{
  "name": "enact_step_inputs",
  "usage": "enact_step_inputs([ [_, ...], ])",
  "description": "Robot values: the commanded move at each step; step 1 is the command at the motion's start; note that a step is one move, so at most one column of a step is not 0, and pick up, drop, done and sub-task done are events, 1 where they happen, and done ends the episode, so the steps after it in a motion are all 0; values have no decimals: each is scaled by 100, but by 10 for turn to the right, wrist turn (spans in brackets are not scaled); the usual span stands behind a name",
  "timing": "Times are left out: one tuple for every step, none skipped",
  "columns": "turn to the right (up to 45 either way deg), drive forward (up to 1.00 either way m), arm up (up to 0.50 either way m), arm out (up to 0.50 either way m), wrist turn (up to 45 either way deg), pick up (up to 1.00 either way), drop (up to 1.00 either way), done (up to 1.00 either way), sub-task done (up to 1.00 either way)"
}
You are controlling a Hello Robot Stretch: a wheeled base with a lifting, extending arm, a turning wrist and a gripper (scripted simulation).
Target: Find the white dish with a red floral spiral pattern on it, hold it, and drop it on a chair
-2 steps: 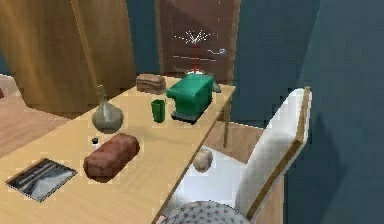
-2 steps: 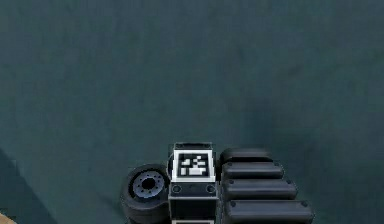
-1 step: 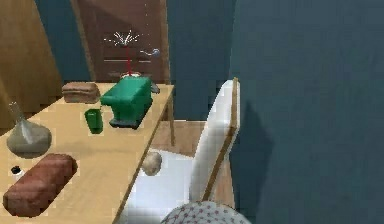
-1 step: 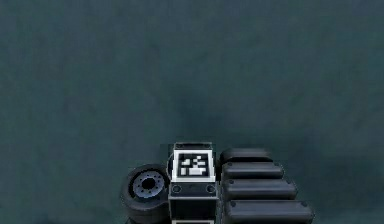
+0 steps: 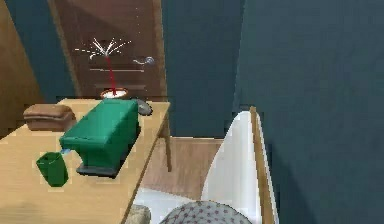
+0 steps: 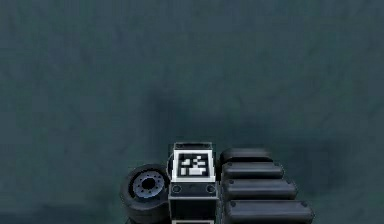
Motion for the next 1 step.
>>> enact_step_inputs([
  [0,0,0,0,0,0,0,100,0],
])
